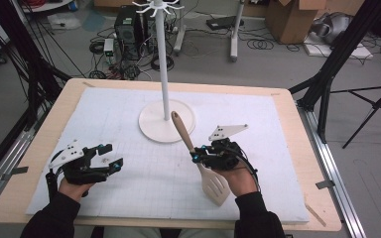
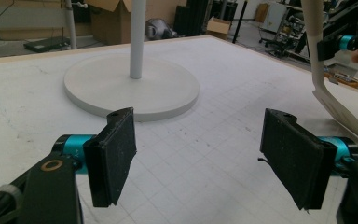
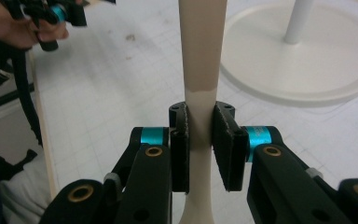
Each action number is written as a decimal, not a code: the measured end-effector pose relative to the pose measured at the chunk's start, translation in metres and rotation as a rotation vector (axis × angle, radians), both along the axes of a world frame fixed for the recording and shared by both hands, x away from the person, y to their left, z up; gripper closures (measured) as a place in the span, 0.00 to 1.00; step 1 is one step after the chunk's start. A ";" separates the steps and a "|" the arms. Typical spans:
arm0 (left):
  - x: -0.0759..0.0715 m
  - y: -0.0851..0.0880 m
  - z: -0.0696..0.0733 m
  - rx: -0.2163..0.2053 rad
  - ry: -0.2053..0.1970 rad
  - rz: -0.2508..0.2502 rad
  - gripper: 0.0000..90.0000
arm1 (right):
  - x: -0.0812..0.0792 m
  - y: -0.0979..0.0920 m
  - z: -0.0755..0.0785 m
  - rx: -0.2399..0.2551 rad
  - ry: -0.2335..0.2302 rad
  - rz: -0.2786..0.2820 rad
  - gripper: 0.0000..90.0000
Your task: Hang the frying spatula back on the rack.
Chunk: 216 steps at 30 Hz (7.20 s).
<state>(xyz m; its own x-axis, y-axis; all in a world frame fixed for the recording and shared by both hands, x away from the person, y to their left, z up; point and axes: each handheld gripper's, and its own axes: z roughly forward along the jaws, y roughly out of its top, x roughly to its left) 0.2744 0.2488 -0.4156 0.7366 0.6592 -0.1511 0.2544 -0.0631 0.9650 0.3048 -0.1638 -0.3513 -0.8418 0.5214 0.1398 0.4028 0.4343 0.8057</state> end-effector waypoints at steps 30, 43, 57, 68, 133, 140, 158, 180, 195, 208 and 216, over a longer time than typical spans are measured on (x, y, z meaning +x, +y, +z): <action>-0.004 -0.024 0.045 -0.122 -0.023 -0.013 0.32 | -0.010 -0.001 0.027 0.110 -0.092 0.020 0.86; 0.013 -0.097 0.103 -0.087 -0.057 -0.188 0.42 | -0.010 0.013 0.030 0.102 -0.095 0.050 0.86; 0.025 -0.142 0.115 -0.096 -0.027 -0.226 0.53 | -0.011 0.016 0.037 0.095 -0.100 0.047 0.86; 0.028 -0.147 0.115 -0.085 0.000 -0.204 0.65 | -0.010 0.020 0.039 0.089 -0.106 0.051 0.86; 0.011 -0.127 0.127 -0.157 -0.121 -0.705 0.82 | -0.024 0.025 0.016 0.427 -0.163 0.506 0.72; 0.011 -0.127 0.128 -0.162 -0.126 -0.703 0.82 | -0.022 0.023 0.014 0.453 -0.148 0.494 0.86; -0.014 -0.043 0.069 -0.142 -0.089 -0.306 0.26 | -0.007 0.022 0.019 0.397 -0.162 0.362 0.87; -0.013 -0.011 0.013 -0.107 0.011 -0.183 0.22 | 0.076 0.054 0.088 0.321 -0.185 0.255 0.87; -0.014 -0.007 0.012 -0.129 0.010 -0.207 0.24 | 0.114 0.073 0.125 0.307 -0.194 0.183 0.87; -0.013 -0.004 0.012 -0.156 0.015 -0.220 0.24 | 0.136 0.079 0.133 0.305 -0.153 0.124 0.87; -0.014 -0.002 0.012 -0.164 0.015 -0.216 0.24 | 0.142 0.079 0.130 0.288 -0.129 0.077 0.87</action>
